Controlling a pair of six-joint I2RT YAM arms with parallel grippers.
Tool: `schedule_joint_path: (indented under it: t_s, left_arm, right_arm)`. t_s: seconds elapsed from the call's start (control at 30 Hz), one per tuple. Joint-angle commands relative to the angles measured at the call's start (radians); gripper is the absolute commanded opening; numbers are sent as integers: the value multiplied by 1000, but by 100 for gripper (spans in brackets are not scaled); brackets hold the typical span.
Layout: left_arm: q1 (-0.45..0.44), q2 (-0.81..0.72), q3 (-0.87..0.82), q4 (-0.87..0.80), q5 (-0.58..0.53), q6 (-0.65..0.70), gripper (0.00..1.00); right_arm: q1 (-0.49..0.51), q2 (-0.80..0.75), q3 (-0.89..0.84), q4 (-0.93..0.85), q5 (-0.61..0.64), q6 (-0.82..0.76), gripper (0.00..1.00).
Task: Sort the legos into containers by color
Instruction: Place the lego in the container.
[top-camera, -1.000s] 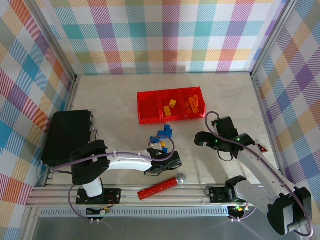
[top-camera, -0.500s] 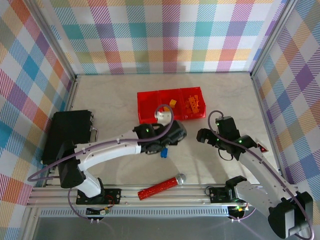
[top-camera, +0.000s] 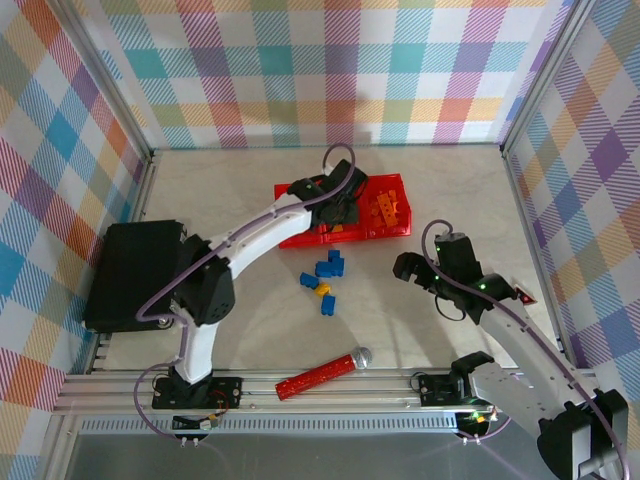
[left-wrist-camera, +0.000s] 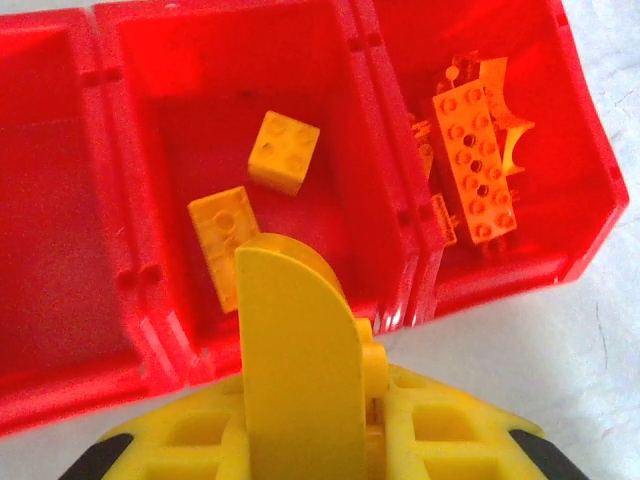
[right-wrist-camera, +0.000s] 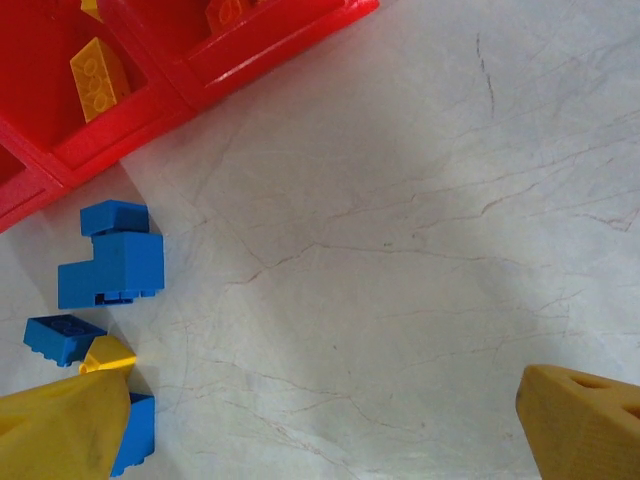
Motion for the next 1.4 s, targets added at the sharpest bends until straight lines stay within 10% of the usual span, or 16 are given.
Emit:
schedule_joint_path:
  t_s: [0.0, 0.33, 0.8, 1.13, 1.37]
  left_arm:
    - [32, 75, 114, -15, 67, 47, 6]
    - [71, 227, 180, 84, 64, 24, 10]
    - [86, 201, 178, 97, 34, 77, 64]
    - [85, -147, -133, 174, 34, 111, 98]
    - [36, -505, -601, 262, 17, 22, 100]
  right_arm:
    - [-2, -30, -23, -11, -31, 19, 99]
    - [-2, -70, -22, -57, -44, 5, 99]
    - [-3, -63, -18, -56, -63, 4, 99]
    - [-2, -70, -20, -55, -84, 14, 99]
    - [-2, -51, -20, -37, -60, 6, 99]
